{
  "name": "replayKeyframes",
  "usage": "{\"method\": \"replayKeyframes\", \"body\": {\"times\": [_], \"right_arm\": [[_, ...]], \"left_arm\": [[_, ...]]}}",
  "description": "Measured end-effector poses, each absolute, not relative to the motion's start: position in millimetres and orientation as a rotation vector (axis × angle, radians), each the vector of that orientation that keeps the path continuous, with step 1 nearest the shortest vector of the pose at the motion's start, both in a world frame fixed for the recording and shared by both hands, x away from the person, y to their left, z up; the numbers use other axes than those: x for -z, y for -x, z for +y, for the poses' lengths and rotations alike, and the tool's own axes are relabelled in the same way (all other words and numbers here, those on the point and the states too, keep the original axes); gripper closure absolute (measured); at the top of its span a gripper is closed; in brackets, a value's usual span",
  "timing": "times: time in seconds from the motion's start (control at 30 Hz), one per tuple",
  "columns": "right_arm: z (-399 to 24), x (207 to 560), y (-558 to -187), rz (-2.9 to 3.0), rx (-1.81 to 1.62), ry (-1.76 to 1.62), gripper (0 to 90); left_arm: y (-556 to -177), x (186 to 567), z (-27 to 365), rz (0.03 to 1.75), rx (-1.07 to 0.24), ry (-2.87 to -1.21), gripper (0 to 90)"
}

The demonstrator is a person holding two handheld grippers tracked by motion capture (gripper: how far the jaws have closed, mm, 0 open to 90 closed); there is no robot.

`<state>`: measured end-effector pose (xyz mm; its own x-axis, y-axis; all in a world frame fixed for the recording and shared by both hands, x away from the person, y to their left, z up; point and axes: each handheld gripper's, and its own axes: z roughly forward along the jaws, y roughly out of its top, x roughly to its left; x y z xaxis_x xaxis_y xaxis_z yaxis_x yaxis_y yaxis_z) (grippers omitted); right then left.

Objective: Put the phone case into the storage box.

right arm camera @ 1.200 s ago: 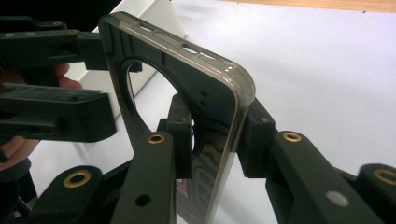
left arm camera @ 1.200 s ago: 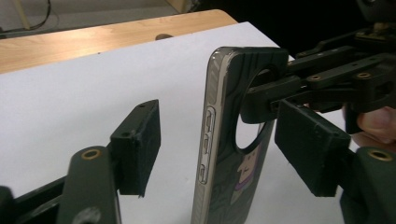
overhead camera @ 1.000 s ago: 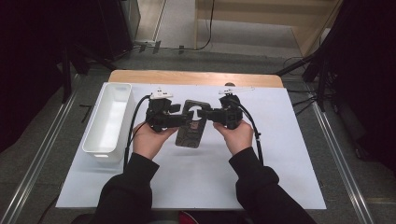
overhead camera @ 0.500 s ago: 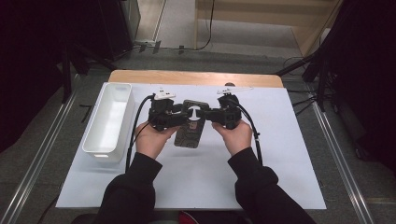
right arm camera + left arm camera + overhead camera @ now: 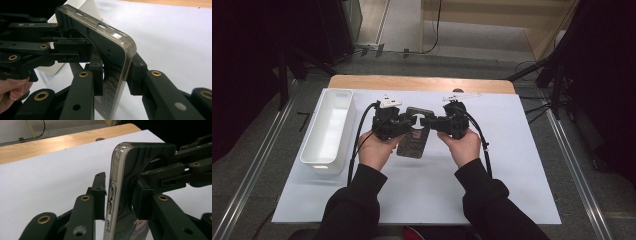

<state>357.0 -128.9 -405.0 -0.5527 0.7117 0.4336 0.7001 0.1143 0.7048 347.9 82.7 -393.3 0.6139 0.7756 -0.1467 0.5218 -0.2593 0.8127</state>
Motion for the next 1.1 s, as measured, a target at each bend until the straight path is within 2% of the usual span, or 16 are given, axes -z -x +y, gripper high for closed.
{"method": "replayKeyframes", "body": {"times": [0.27, 1.1], "right_arm": [[-127.7, 404.5, -357.7, 2.326, -1.468, -1.489, 68.9], [-126.2, 404.5, -358.3, 2.311, -1.461, -1.495, 67.9]], "left_arm": [[-347.0, 393.3, 81.0, 1.041, -0.380, -1.933, 70.7], [-348.0, 393.1, 82.6, 1.029, -0.356, -1.931, 72.9]]}}
